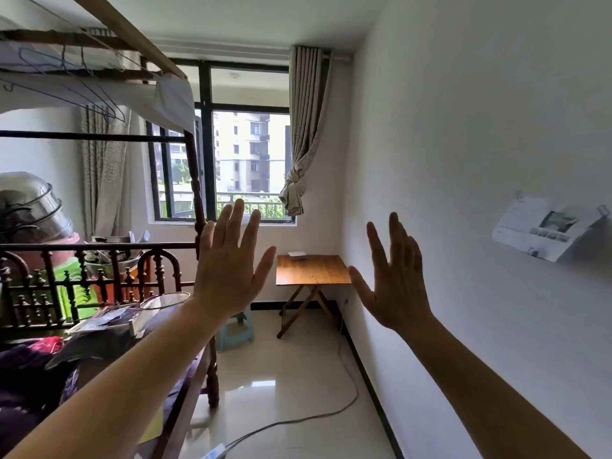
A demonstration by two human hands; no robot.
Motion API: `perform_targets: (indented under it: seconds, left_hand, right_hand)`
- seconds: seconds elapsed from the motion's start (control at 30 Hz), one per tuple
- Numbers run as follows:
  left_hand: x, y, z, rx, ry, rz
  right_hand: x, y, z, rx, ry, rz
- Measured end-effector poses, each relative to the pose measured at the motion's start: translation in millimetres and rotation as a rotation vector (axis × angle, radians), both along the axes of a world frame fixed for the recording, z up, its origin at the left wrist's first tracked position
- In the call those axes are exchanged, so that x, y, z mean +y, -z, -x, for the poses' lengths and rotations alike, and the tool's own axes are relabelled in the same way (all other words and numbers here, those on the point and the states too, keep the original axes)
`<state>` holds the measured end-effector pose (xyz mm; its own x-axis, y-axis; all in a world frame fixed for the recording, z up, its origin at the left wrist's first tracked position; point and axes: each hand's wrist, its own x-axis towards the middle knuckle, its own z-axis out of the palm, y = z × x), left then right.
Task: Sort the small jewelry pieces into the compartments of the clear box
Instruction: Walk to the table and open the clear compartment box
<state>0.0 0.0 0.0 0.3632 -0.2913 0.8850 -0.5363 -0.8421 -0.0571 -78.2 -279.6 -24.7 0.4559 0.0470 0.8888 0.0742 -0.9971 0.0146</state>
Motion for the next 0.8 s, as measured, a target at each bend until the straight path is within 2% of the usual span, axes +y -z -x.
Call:
perform_targets:
  seconds: [0.1, 0.27, 0.4, 0.6, 0.8]
  left_hand:
    - [8.1, 5.2, -36.0, 0.058, -0.011, 0.041]
    - [6.9, 15.8, -108.6, 0.093, 0.021, 0.005]
    - [-17.3, 27.8, -165.9, 0.154, 0.053, 0.038]
    - [-75.8, 48.8, -254.0, 0.197, 0.049, -0.030]
    - [-151.7, 76.7, -341.1, 0.296, -0.008, -0.048]
  right_hand:
    - [11.3, 2.7, -38.8, 0.039, 0.013, -0.014]
    - [12.1, 17.3, -106.4, 0.118, 0.043, 0.040]
    - [-2.8, 34.1, -152.9, 0.150, 0.077, -0.024]
    - [-53.1, 62.2, -226.2, 0.180, 0.079, -0.066]
    - [-130.0, 92.5, -335.4, 0.226, 0.036, -0.140]
